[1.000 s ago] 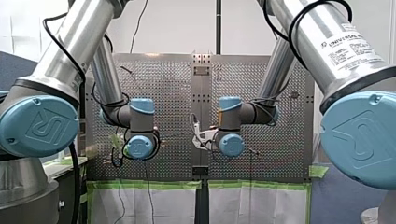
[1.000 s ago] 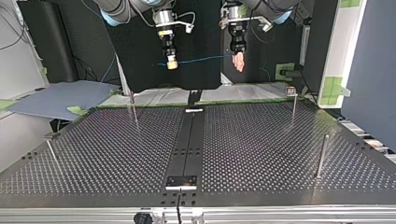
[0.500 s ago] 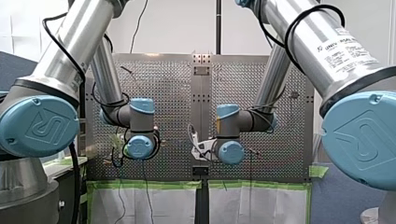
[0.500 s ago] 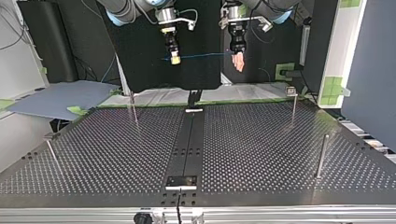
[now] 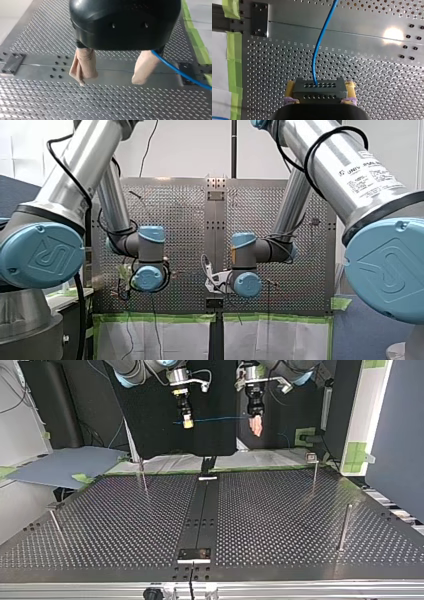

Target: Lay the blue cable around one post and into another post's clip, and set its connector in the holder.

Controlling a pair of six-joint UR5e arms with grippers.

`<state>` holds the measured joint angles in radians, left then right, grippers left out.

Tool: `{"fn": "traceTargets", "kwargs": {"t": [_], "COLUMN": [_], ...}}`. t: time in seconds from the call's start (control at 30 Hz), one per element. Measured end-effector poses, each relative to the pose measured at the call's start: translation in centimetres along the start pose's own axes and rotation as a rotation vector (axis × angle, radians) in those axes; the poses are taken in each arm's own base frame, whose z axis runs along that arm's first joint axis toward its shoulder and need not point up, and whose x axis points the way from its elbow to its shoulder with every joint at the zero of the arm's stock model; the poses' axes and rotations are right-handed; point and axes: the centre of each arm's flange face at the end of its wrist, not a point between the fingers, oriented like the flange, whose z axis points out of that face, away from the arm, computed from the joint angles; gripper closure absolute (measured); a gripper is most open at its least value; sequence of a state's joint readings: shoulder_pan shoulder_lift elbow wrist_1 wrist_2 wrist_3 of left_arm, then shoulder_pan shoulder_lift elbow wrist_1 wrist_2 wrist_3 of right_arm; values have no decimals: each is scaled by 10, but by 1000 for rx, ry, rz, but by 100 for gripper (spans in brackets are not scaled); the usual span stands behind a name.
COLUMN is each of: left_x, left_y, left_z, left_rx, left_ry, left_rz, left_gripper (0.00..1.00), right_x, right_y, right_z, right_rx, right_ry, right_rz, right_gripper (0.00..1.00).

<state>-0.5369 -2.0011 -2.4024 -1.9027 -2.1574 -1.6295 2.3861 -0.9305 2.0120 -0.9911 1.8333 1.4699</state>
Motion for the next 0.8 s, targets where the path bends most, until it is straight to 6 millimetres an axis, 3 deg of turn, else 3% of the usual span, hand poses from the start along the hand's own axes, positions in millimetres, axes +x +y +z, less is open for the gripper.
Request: {"fn": "traceTargets", "kwargs": {"t": [0.3, 0.8], "left_x": [23, 24], "left_y": [29, 32], "left_z": [-25, -27], "left_rx": [-36, -39], "left_ry": [103, 109], "left_rz": [66, 71], "left_gripper": [0, 0], "right_x": [0, 0], "right_y": [0, 0], "right_z": [0, 0], "right_rx": [0, 0], "right_ry": [0, 0], "right_rz": [0, 0], "right_gripper": [100, 100]}}
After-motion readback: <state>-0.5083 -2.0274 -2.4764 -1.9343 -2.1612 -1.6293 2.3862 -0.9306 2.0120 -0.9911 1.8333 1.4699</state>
